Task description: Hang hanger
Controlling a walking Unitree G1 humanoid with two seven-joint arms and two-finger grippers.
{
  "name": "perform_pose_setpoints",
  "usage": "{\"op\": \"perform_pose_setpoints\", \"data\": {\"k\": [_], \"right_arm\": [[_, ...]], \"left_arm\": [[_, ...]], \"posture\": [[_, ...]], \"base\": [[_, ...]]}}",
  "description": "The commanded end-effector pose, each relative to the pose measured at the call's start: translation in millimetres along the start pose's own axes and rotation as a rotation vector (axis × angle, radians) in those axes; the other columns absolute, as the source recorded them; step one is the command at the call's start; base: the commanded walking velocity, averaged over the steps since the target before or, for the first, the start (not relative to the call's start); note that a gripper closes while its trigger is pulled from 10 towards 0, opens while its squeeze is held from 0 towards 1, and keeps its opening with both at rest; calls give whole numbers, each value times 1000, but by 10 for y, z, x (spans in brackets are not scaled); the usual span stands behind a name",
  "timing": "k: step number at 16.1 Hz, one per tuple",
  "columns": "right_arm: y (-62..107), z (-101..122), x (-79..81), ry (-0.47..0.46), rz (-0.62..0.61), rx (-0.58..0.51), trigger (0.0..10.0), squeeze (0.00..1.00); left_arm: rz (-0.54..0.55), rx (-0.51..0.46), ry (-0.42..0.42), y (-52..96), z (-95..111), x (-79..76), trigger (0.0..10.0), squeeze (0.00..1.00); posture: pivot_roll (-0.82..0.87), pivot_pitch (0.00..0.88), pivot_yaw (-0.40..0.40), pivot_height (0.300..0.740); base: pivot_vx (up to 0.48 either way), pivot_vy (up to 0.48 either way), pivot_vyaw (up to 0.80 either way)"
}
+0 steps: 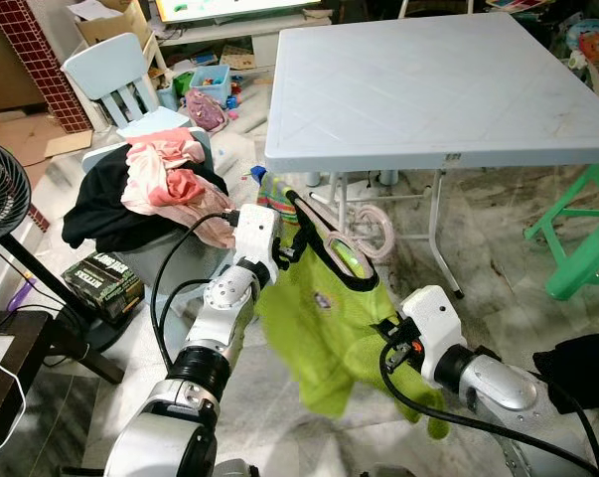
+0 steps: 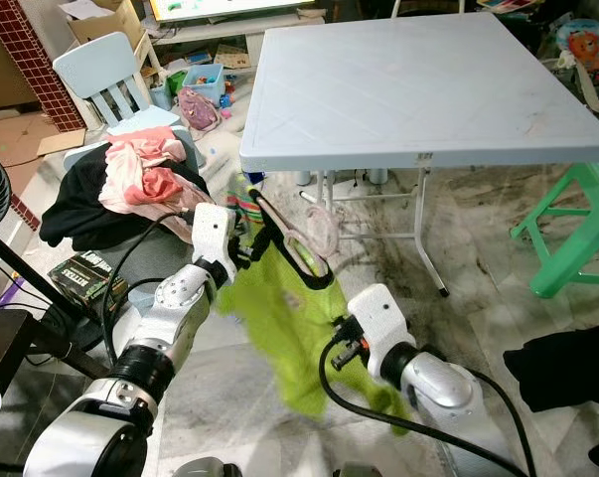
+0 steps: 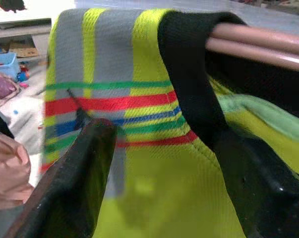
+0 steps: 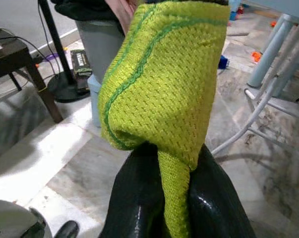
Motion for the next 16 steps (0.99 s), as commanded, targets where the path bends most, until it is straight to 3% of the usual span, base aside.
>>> {"op": "perform_pose_setpoints", "data": {"k": [1, 3, 8, 13, 16], "right_arm": [[10, 131, 55, 15, 38, -56, 10000, 0], [9, 128, 90, 14, 65, -49, 10000, 0], [-96, 116, -115, 24, -126, -70, 10000, 0], [-160, 97, -13, 5, -78, -65, 10000, 0], [-114, 36, 73, 1, -13, -35, 10000, 0]], "left_arm": [[12, 5, 0, -7, -2, 39, 10000, 0], [15, 2, -1, -15, -1, 40, 10000, 0], [18, -9, 0, -21, 18, 55, 10000, 0], [16, -20, 9, -39, 49, 40, 10000, 0], [20, -25, 18, -59, 73, 40, 10000, 0]], "posture": [[-160, 0, 97, 740], [-157, 0, 100, 740], [-156, 0, 102, 740], [-151, 0, 101, 740], [-153, 0, 100, 740]], "base": [[0, 0, 0], [0, 0, 0], [0, 0, 0], [0, 0, 0], [0, 0, 0]]}}
Point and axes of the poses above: a point about 5 cm out from each wrist's last joint towards the gripper, its own y axis pointing back from the gripper into the wrist, its own z axis along the axis of the wrist's last joint, x = y × z, the point moved 1 cm from there along -y, pointing out of the wrist towards the gripper, and after that the axes turned 5 degrees about -y, right-handed, at the moved point
